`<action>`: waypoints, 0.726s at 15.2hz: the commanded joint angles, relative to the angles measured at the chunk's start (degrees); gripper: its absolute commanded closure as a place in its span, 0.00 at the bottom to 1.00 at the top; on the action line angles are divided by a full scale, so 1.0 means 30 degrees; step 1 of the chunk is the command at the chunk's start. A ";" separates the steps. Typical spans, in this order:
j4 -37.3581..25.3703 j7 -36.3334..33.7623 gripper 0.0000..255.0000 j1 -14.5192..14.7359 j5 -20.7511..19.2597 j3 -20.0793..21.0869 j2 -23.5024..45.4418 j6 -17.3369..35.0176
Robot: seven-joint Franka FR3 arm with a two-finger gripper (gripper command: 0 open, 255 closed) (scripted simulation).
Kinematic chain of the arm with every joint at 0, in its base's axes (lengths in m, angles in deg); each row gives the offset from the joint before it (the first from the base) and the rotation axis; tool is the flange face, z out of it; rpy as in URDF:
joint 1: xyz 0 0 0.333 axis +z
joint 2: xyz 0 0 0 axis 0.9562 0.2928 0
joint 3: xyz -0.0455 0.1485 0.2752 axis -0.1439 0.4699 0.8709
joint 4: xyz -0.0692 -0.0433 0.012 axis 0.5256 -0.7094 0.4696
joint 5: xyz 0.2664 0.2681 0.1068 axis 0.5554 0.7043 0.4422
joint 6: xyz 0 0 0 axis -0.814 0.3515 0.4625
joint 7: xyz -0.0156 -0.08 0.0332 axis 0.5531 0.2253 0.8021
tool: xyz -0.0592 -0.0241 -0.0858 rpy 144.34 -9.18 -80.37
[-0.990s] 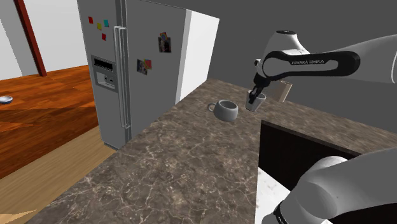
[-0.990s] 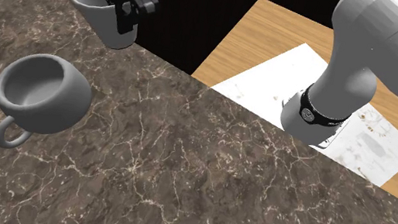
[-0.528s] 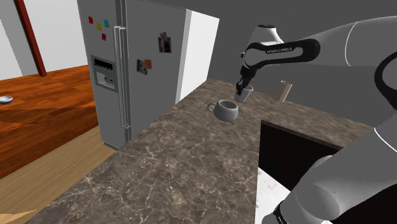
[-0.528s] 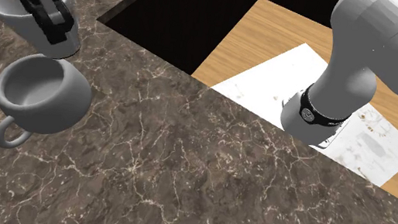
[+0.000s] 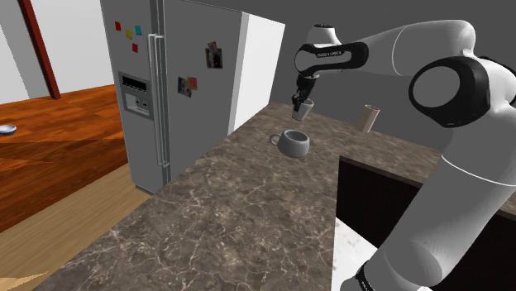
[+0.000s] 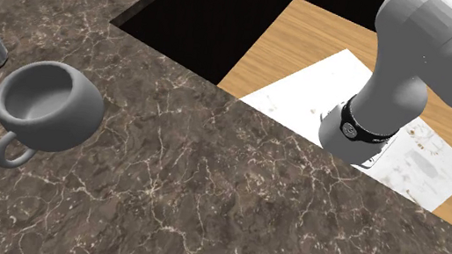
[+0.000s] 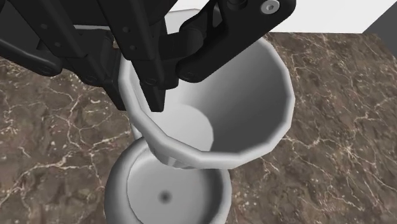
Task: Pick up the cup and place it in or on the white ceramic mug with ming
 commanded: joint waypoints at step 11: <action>0.1772 -0.0286 1.00 -0.0068 0.0100 -0.0007 0.1012 0.2755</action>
